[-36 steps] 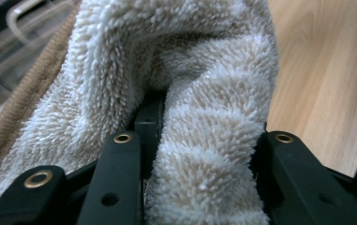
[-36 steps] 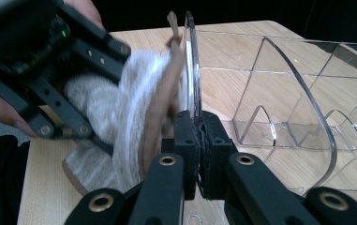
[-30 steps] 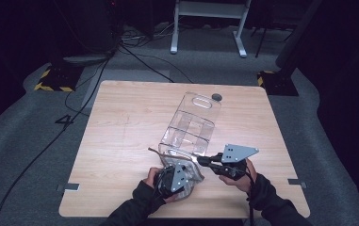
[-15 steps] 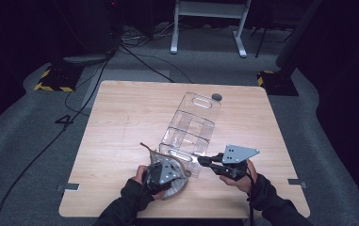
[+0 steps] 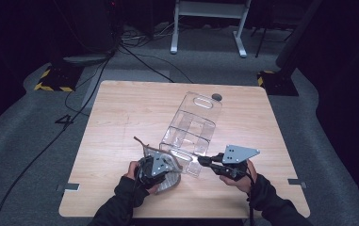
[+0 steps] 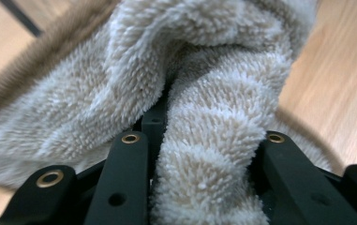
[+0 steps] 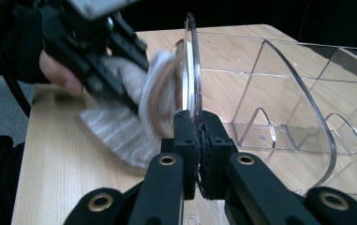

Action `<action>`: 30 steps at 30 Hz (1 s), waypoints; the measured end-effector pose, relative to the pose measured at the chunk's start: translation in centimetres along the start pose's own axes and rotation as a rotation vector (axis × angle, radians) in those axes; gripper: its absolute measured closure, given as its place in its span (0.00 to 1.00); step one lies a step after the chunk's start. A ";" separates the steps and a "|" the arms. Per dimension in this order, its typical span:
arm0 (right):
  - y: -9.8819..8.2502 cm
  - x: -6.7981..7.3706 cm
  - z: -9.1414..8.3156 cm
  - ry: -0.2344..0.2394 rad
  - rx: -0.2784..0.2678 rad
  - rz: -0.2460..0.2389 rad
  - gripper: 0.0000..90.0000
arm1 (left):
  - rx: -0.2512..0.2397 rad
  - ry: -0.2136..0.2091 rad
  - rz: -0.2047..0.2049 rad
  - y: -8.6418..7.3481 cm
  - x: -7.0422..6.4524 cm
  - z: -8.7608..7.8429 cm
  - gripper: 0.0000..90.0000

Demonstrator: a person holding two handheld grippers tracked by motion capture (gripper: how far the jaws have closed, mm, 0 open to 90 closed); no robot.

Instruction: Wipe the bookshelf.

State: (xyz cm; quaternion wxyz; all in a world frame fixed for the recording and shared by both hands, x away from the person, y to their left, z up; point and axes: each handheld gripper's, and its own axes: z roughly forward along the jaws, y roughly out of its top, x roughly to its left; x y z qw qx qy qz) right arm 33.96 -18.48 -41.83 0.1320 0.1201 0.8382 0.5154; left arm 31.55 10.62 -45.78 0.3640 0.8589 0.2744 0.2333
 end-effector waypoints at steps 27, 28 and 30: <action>-0.1 -0.2 0.2 -0.021 0.011 0.019 0.96 | -0.183 -0.075 0.039 3.4 -4.0 1.3 0.76; -0.1 -0.1 0.2 -0.021 0.011 0.020 0.96 | -0.179 -0.075 0.043 3.3 -4.2 1.3 0.76; -0.1 -0.1 0.2 -0.027 0.016 0.014 0.96 | -0.158 -0.083 0.043 3.2 -4.6 1.6 0.76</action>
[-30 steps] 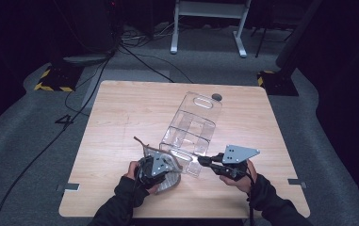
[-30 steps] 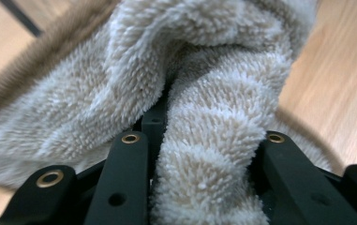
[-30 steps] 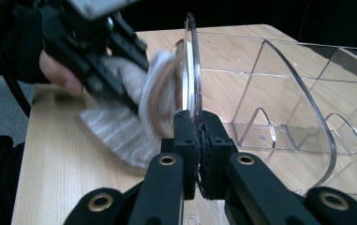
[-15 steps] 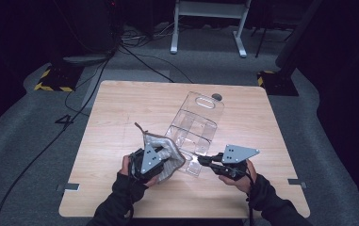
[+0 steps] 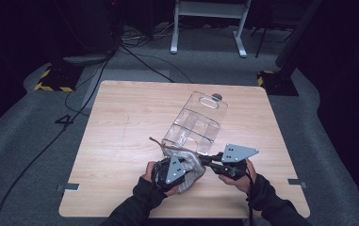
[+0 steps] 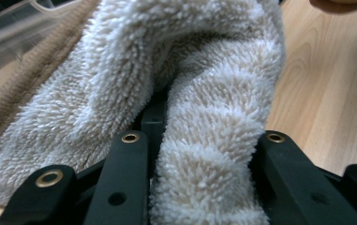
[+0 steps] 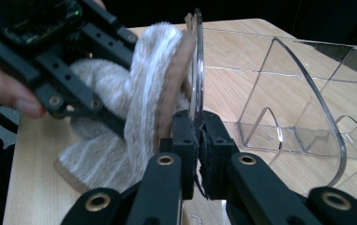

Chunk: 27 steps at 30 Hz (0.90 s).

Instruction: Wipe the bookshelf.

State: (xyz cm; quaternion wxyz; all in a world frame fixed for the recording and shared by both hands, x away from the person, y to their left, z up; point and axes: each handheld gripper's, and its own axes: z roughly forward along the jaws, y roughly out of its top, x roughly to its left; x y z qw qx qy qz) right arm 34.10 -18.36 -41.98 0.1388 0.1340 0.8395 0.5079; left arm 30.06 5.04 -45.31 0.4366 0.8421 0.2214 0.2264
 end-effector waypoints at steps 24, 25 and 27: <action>-0.3 -0.1 -0.6 0.018 0.002 -0.010 0.96 | 0.045 0.157 -0.184 -3.3 6.9 -4.0 0.77; -0.3 -0.1 -0.6 0.018 0.003 -0.011 0.96 | 0.026 0.163 -0.179 -2.8 6.7 -4.2 0.77; -0.3 -0.1 -0.6 0.019 0.002 -0.008 0.96 | 0.004 0.160 -0.177 -2.4 6.5 -4.4 0.77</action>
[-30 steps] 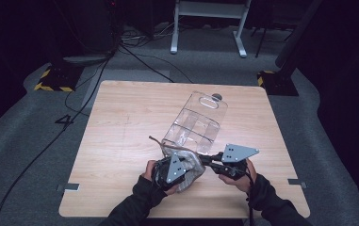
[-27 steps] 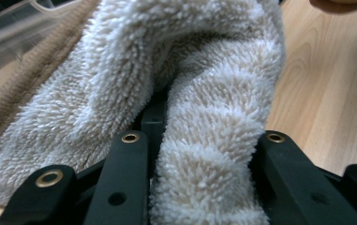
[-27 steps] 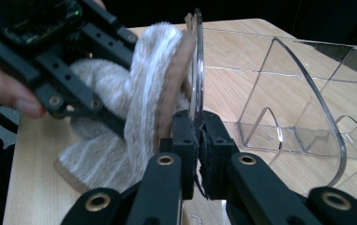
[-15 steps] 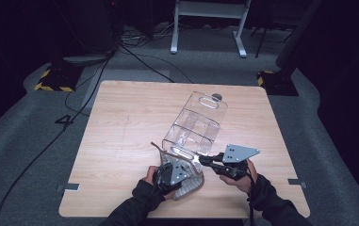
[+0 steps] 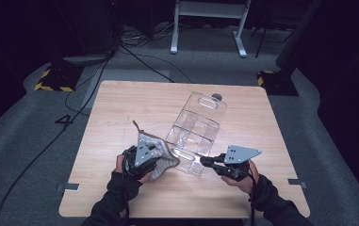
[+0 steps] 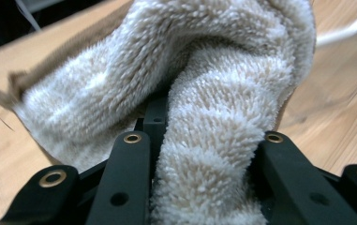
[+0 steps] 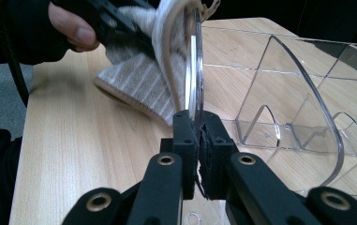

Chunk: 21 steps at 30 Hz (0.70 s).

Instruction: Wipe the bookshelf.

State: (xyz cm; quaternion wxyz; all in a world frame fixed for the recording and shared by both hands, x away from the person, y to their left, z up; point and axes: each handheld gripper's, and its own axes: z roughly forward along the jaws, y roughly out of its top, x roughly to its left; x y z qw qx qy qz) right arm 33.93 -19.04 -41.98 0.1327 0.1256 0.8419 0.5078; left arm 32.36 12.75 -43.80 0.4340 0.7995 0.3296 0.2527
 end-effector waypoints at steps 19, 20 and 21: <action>0.0 0.0 0.2 -0.001 -0.003 0.011 0.95 | -0.030 -0.147 0.181 1.6 -7.9 3.1 0.77; 0.0 0.0 0.2 -0.002 -0.003 0.010 0.95 | -0.026 -0.148 0.185 1.5 -8.0 3.1 0.77; 0.1 0.0 0.2 -0.004 -0.001 0.009 0.95 | -0.019 -0.145 0.198 1.4 -8.1 3.3 0.77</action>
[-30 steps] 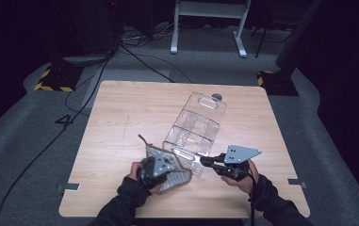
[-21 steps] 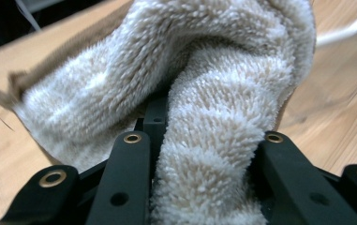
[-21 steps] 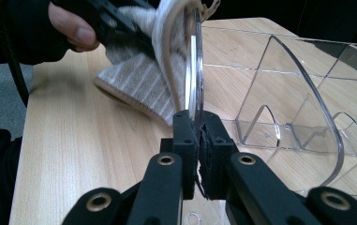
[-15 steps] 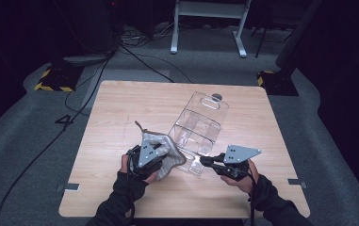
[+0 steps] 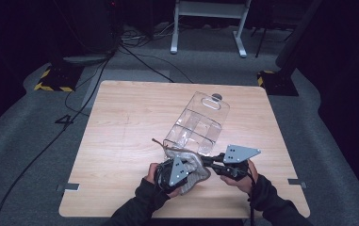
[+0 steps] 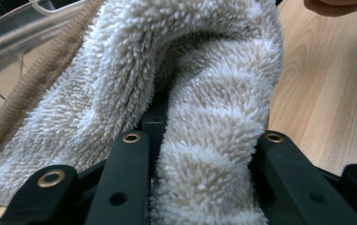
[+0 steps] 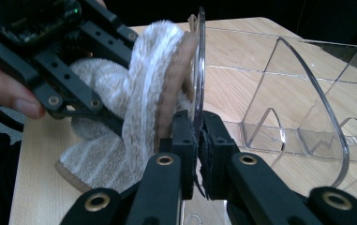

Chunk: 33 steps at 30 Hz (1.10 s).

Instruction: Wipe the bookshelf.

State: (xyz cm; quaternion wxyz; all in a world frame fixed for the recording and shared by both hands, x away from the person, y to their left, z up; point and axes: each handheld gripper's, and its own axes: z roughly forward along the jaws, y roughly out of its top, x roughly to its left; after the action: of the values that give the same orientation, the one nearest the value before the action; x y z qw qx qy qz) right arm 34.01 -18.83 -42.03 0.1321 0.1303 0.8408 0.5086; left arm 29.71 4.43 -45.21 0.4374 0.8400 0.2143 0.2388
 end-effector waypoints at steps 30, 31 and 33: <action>-0.2 0.1 -0.4 0.016 0.006 0.001 0.94 | 0.032 0.152 -0.162 -2.4 6.7 -2.6 0.77; -0.2 0.1 -0.5 0.015 0.005 0.004 0.94 | 0.007 0.149 -0.168 -2.2 6.7 -2.8 0.77; -0.2 0.1 -0.5 0.008 0.009 0.005 0.94 | -0.009 0.147 -0.170 -2.0 6.7 -2.9 0.77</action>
State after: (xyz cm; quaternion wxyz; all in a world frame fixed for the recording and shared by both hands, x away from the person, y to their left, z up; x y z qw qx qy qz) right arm 33.69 -19.29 -41.96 0.1269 0.1308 0.8432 0.5058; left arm 33.01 11.14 -43.98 0.4431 0.7971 0.3150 0.2628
